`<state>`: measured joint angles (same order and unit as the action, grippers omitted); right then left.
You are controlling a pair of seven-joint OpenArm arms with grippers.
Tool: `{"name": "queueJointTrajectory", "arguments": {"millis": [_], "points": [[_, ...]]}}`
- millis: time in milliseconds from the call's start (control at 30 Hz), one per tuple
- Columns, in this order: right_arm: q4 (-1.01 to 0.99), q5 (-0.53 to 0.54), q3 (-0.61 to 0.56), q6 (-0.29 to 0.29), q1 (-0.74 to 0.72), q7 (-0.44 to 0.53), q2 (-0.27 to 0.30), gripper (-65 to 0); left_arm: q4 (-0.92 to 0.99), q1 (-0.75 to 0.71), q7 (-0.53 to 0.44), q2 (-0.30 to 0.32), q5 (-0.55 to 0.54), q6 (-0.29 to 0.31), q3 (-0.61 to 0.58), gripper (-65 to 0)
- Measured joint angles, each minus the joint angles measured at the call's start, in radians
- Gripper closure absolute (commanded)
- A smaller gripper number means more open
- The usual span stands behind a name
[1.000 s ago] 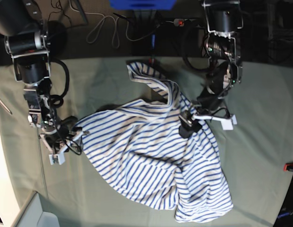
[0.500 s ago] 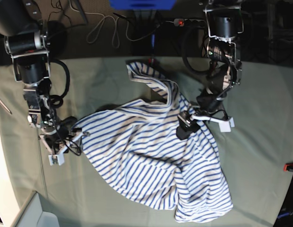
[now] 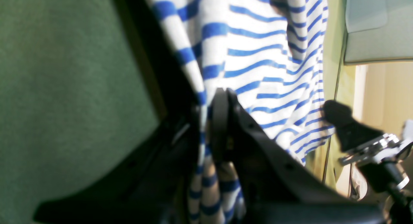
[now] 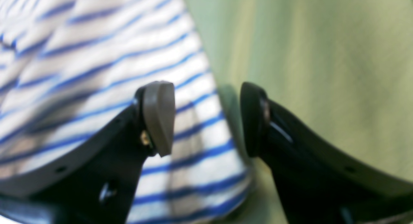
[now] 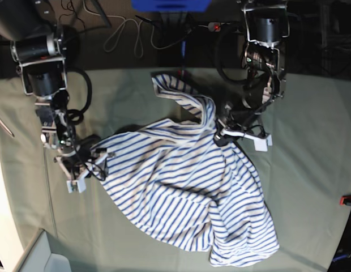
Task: Layout the t-shirt on the table in an organized manner, then fold the t-shirt properly
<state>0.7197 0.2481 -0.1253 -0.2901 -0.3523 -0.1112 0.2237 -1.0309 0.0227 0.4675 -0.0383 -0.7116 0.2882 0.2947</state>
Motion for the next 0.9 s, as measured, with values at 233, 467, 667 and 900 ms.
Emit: {"name": "queueJointTrajectory", "arguments": {"millis": [233,467,667,900], "points": [[0.026,0.013,0.007,0.003,0.066,0.055,-0.016,-6.0,-0.019,-0.009,0.027,0.051,-0.025,-0.008,-0.002,0.0],[0.311,0.004,0.006,0.011,0.289,0.012,-0.086,0.0,-0.119,-0.008,0.086,0.224,-0.190,-0.015,0.092,0.0],[0.602,-0.006,-0.130,0.009,0.448,-0.077,-0.158,0.0,-0.113,0.057,0.180,0.303,-0.200,-0.015,0.219,0.0],[0.781,-0.003,-0.490,0.009,0.504,-0.169,-0.203,-2.7,-0.099,0.126,0.167,0.446,-0.198,-0.014,0.304,0.0]]}}
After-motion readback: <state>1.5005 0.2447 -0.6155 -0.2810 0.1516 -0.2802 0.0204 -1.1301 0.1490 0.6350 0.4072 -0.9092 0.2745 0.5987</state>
